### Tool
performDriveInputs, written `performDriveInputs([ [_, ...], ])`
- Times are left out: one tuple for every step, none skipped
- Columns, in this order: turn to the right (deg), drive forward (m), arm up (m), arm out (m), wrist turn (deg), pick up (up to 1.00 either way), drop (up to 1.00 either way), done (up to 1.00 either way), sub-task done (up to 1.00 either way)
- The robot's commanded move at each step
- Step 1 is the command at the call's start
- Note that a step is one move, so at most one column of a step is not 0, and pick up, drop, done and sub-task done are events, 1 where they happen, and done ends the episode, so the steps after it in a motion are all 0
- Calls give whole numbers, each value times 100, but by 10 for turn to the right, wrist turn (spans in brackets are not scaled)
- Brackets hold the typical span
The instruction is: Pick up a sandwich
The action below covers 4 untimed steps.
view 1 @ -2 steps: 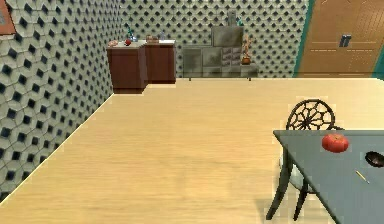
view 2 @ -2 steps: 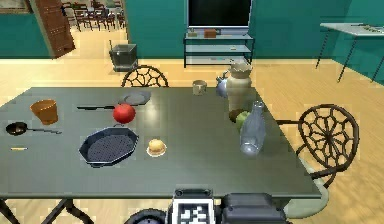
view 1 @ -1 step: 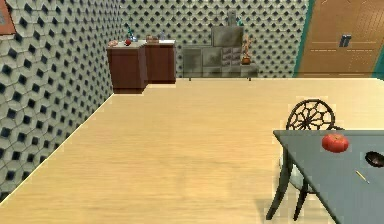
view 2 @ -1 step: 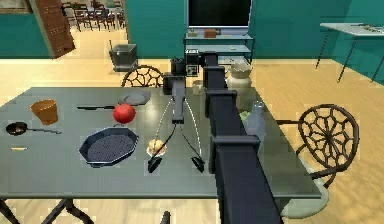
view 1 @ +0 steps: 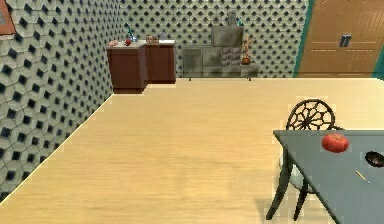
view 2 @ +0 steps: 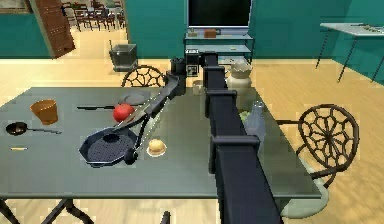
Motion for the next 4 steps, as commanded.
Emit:
performDriveInputs([
  [0, 0, 0, 0, 450, 0, 0, 0, 0],
  [0, 0, 0, 0, 450, 0, 0, 0, 0],
  [0, 0, 0, 0, 30, 0, 0, 0, 0],
  [0, 0, -30, 0, 0, 0, 0, 0, 0],
])
